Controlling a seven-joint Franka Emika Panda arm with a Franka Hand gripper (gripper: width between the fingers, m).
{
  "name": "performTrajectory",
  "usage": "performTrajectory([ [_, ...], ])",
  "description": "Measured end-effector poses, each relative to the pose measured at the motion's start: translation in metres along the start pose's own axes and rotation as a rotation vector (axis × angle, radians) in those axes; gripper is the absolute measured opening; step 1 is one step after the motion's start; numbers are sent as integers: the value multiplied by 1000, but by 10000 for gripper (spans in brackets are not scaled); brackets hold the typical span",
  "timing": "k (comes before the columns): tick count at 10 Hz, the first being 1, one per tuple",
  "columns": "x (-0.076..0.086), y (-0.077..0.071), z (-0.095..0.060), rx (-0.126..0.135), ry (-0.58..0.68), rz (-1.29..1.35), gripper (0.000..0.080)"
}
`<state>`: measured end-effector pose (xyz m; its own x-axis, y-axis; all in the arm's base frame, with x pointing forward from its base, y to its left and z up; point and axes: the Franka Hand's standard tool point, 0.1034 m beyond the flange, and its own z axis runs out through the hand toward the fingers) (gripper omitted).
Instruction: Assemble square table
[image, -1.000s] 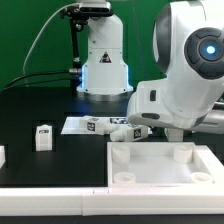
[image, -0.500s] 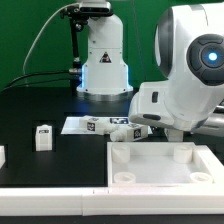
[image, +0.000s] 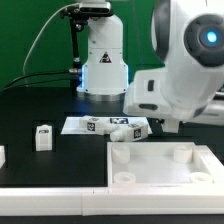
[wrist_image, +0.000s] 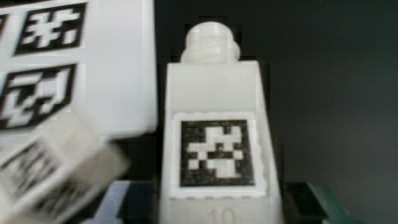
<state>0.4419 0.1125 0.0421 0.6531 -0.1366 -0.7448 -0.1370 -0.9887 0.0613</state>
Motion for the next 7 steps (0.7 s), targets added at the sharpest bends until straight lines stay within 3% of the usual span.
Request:
performTrajectory([
  [1, 0, 6, -34, 28, 94, -17, 284],
  [2, -3, 9, -62, 39, 180, -36, 284],
  [3, -3, 9, -82, 27, 300, -57, 284],
  [4, -8, 9, -74, -9, 362, -77, 285],
  [7, -5, 4, -74, 11, 530, -94, 285],
])
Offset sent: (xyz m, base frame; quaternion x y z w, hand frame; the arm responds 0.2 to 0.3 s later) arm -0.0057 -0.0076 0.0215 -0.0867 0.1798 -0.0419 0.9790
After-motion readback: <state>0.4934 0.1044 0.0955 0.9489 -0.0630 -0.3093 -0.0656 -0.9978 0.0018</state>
